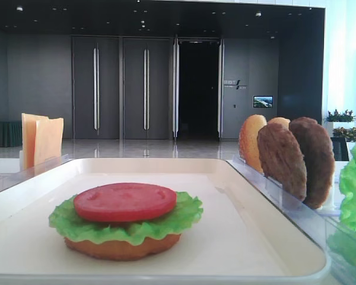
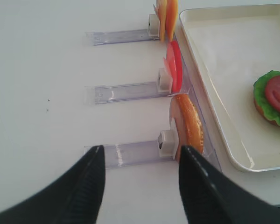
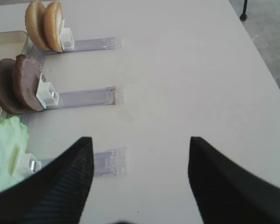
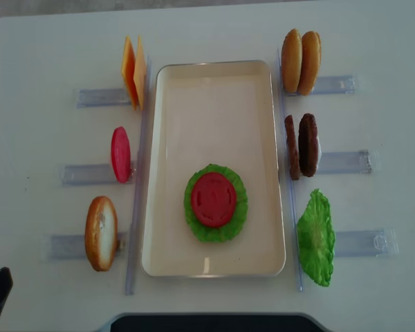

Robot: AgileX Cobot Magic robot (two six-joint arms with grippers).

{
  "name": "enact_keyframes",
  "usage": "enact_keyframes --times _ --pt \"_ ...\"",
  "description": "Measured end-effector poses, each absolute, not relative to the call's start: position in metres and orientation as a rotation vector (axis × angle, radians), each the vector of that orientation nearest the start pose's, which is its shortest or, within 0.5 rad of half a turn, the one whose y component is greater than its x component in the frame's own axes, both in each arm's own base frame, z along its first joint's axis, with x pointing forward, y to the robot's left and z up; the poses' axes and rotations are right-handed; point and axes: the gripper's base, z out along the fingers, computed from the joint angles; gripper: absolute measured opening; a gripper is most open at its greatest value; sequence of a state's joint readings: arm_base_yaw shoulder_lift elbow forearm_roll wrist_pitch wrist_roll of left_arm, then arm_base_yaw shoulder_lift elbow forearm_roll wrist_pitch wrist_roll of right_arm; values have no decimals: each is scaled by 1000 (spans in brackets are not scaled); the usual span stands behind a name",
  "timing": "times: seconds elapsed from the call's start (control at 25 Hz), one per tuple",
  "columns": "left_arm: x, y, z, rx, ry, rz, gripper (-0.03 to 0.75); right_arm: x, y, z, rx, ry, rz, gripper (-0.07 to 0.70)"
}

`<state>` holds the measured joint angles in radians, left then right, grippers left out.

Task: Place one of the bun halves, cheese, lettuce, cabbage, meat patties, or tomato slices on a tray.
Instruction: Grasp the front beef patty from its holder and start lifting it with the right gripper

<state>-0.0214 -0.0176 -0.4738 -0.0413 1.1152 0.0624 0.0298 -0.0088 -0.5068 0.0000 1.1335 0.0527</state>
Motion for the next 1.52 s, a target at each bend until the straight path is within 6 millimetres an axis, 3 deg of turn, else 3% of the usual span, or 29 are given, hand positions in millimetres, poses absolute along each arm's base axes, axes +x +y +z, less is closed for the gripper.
enact_keyframes --times 1.52 --pt "-7 -3 266 91 2104 -25 391 -10 0 273 24 2102 50 424"
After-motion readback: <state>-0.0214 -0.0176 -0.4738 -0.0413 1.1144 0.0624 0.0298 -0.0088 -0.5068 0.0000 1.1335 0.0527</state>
